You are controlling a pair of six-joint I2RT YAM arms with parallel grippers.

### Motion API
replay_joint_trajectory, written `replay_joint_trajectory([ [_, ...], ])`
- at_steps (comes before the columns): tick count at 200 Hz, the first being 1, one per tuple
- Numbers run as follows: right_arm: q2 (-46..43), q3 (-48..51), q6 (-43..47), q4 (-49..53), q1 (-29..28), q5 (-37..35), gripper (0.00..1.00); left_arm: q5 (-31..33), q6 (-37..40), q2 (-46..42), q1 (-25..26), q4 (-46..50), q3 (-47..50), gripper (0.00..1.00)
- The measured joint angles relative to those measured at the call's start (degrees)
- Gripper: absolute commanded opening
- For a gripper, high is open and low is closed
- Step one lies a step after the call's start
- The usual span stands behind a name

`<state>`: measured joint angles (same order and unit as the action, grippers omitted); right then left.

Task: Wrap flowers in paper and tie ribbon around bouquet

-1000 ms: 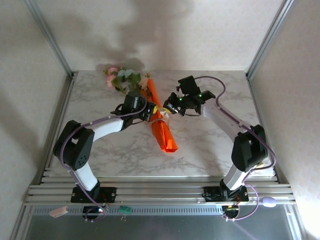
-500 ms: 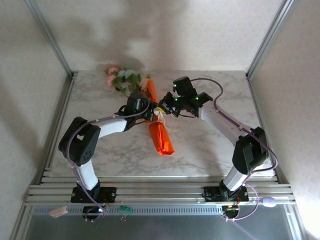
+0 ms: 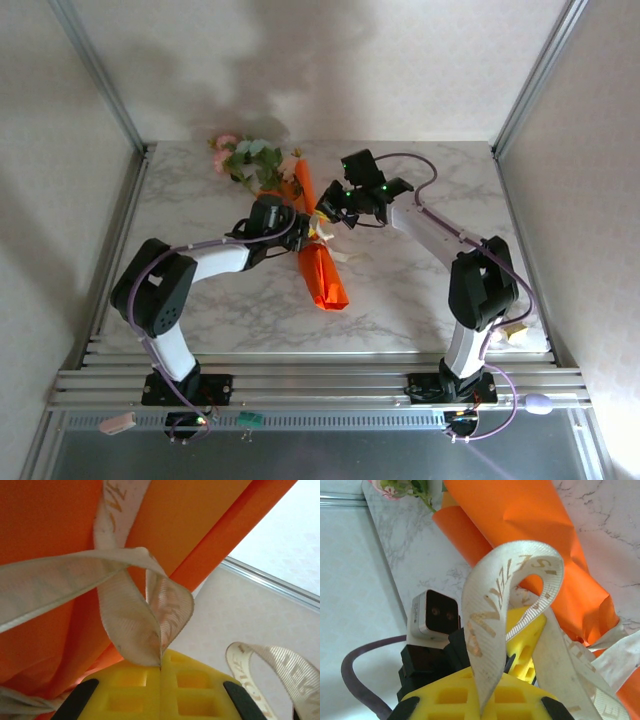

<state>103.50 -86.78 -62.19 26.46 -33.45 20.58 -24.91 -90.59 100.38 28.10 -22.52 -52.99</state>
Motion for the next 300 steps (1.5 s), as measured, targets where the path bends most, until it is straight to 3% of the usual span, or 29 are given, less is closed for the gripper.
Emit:
replay_joint_trajectory([
  [92, 5.57, -1.68, 4.61, 1.36, 2.16, 6.73, 0.00, 0.00, 0.81, -2.51, 0.00, 1.66, 0.74, 0.00],
  [146, 5.64, 0.42, 6.51, 0.15, 4.46, 11.78, 0.00, 0.09, 1.03, -2.89, 0.00, 5.97, 0.66, 0.30],
  [228, 8.15, 0.04, 10.21, 0.37, 5.35, 16.24, 0.00, 1.33, 0.55, -7.96, 0.00, 14.03, -0.83, 0.39],
  [259, 8.15, 0.04, 10.51, 0.35, 5.81, 17.18, 0.00, 2.36, 0.48, -9.60, -0.02, 18.97, -1.84, 0.56],
  [300, 8.61, 0.04, 11.67, 0.35, 6.60, 18.82, 0.00, 2.86, 0.46, -8.50, -0.57, 21.75, -5.01, 0.56],
])
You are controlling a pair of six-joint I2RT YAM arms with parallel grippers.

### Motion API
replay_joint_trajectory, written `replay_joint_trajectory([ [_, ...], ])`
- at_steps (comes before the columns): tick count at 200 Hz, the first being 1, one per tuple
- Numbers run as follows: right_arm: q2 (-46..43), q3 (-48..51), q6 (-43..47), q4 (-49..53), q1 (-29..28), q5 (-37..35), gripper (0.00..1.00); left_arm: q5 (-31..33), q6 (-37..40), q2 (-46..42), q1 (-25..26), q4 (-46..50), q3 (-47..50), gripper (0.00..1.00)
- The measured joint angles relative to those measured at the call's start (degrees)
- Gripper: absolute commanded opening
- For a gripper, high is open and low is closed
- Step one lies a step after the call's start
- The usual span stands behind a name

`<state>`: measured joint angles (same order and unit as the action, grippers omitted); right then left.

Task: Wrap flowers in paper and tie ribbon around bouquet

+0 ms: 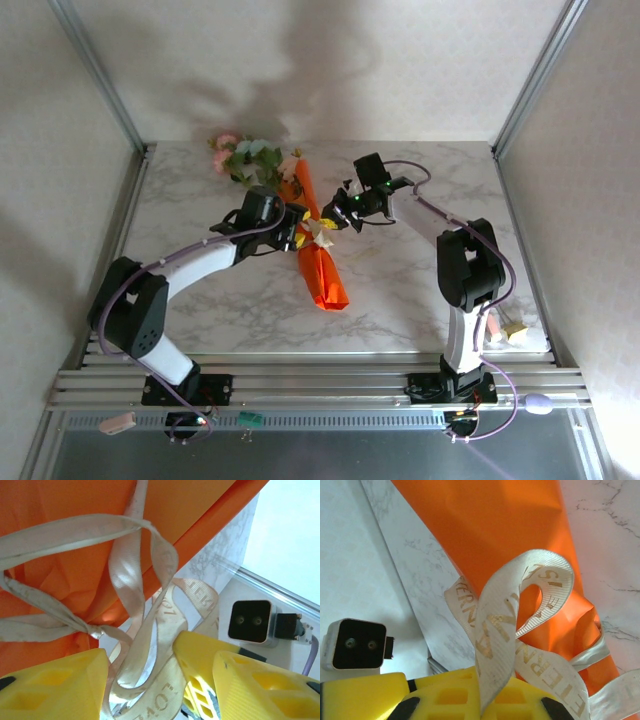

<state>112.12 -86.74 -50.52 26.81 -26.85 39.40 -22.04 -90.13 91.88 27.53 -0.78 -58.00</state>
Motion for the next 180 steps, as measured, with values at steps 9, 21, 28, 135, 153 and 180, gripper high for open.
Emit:
replay_joint_trajectory([
  [9, 0.33, 0.00, 0.28, 0.00, 0.09, 0.59, 0.00, 0.15, -0.13, 0.74, -0.15, -0.04, -0.39, 0.56],
  [21, 0.72, 0.00, 0.57, 0.02, 0.11, 1.11, 0.00, 0.31, -0.28, 2.10, -0.26, -0.04, -0.92, 0.56],
  [28, 0.90, 0.00, 0.79, 0.02, 0.22, 1.36, 0.00, 0.44, -0.28, 3.19, -0.31, 0.09, -1.49, 0.56],
  [135, 2.97, -1.29, 6.23, 1.66, 0.79, 5.90, 0.00, 2.23, 2.45, 9.64, -1.53, 3.06, -6.84, 0.45],
  [153, 4.46, -2.75, 9.31, 3.85, 1.14, 6.93, 0.00, 2.14, 3.17, 10.25, -1.53, 4.79, -7.63, 0.47],
  [180, 5.38, -4.39, 14.16, 7.74, 1.49, 7.28, 0.00, 2.16, 4.72, 11.72, -1.53, 8.22, -10.21, 0.41],
])
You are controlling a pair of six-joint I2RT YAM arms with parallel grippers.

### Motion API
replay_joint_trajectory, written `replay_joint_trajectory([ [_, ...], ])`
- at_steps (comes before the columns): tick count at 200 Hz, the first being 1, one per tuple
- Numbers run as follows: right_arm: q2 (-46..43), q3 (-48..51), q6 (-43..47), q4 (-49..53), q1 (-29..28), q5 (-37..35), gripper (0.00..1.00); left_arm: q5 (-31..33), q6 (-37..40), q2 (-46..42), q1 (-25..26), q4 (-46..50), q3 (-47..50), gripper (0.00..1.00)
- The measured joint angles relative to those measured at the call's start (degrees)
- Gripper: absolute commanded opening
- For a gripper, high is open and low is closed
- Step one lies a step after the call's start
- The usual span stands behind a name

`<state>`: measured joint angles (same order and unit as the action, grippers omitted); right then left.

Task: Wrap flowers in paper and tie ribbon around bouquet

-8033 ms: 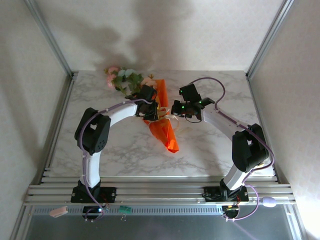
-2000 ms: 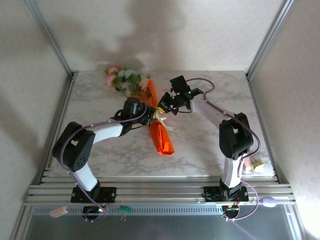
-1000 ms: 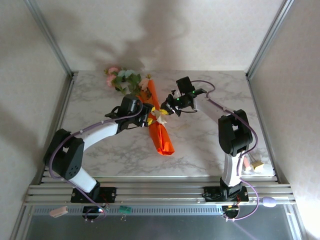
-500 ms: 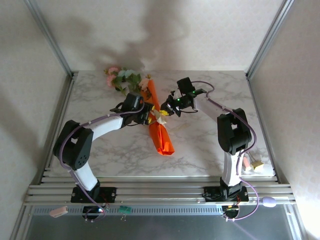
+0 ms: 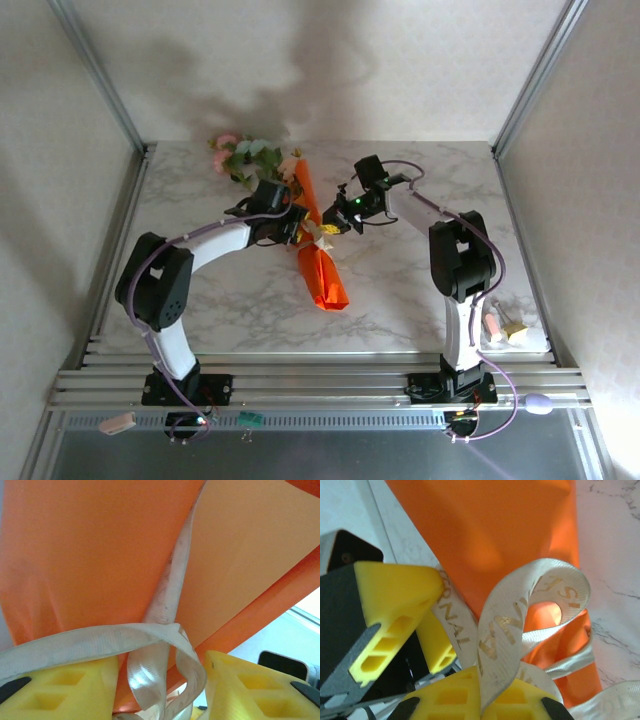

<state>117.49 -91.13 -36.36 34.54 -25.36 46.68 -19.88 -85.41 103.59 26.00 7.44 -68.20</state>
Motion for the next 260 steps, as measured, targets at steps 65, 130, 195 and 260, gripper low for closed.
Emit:
replay_joint_trajectory([
  [65, 0.98, -2.89, 7.45, 5.60, 0.00, 1.16, 0.00, -0.04, 2.75, 2.34, 0.04, 2.91, -2.32, 0.09],
  [130, 4.07, -6.19, 14.67, 11.23, -0.02, 1.51, 0.00, 0.20, 4.26, 2.49, 0.13, 2.38, -2.05, 0.00],
  [195, 4.31, -10.99, 26.49, 19.23, -1.33, 1.84, 0.00, 0.24, 9.90, -5.92, 0.15, -3.43, 4.26, 0.00],
  [260, 7.80, -16.24, 34.32, 22.82, -3.06, 4.15, 0.00, -1.07, 13.33, -9.64, 0.55, -6.82, 6.54, 0.00],
])
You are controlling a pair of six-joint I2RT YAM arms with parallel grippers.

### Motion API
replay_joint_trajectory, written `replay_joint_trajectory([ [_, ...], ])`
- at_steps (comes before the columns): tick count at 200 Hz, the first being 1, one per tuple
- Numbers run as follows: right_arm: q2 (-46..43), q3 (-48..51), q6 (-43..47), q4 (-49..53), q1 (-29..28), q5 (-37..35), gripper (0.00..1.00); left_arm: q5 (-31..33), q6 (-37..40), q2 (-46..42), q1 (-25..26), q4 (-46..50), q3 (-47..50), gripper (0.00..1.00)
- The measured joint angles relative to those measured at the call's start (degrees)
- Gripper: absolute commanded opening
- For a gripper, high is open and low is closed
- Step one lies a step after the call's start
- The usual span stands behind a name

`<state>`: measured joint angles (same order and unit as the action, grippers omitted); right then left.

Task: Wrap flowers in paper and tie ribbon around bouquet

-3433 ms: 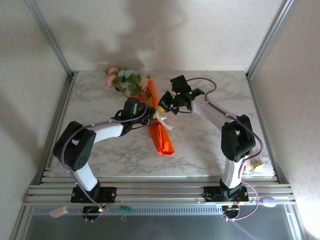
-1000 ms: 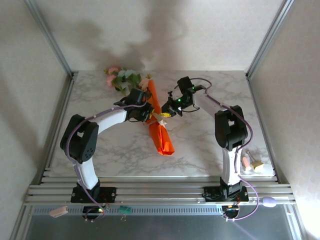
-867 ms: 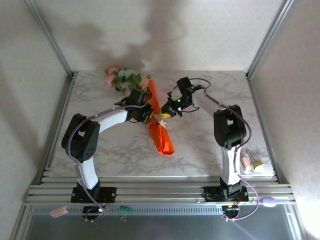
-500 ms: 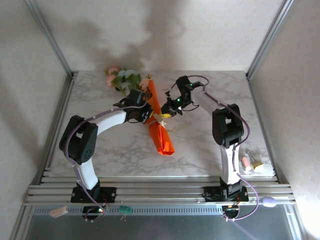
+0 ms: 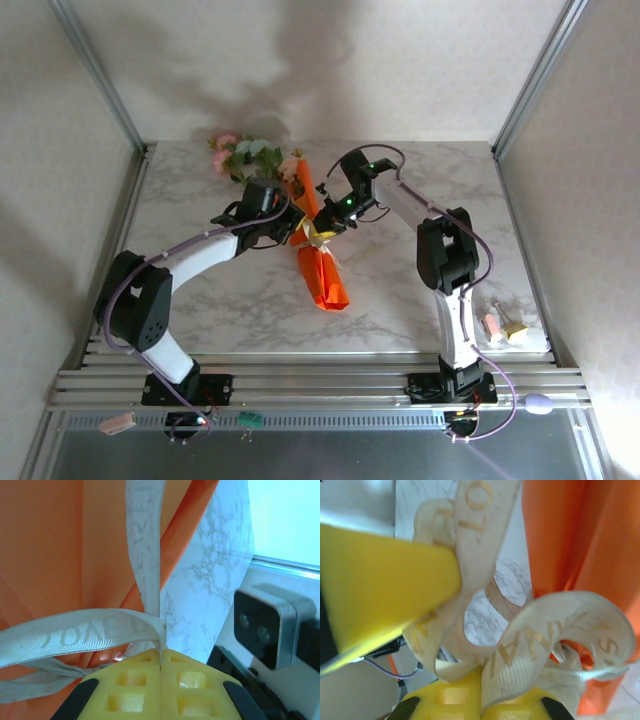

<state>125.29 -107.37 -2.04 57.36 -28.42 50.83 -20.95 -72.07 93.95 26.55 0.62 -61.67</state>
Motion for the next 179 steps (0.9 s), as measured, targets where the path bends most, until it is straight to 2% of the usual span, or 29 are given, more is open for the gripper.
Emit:
replay_joint_trajectory([
  [43, 2.58, -0.50, 4.48, 1.22, 0.00, 3.96, 0.00, -0.48, 1.73, 0.00, 0.15, -0.57, 0.44, 0.00],
  [51, 2.84, -0.42, 5.49, 1.68, 0.00, 4.57, 0.00, -0.52, 2.03, 0.02, 0.15, -0.72, 0.66, 0.03],
  [60, 3.10, -0.39, 6.34, 2.12, 0.07, 4.96, 0.00, -0.52, 2.32, 0.17, 0.15, -0.55, 0.68, 0.00],
  [129, 3.54, -0.50, 8.90, 3.39, 2.60, 4.00, 0.00, -0.48, 3.78, 0.63, 0.15, -0.55, 1.22, 0.00],
  [179, 4.09, -4.11, 8.68, 2.73, 3.13, 2.99, 0.00, 0.00, 3.06, -1.75, 0.26, -1.75, 8.96, 0.00],
])
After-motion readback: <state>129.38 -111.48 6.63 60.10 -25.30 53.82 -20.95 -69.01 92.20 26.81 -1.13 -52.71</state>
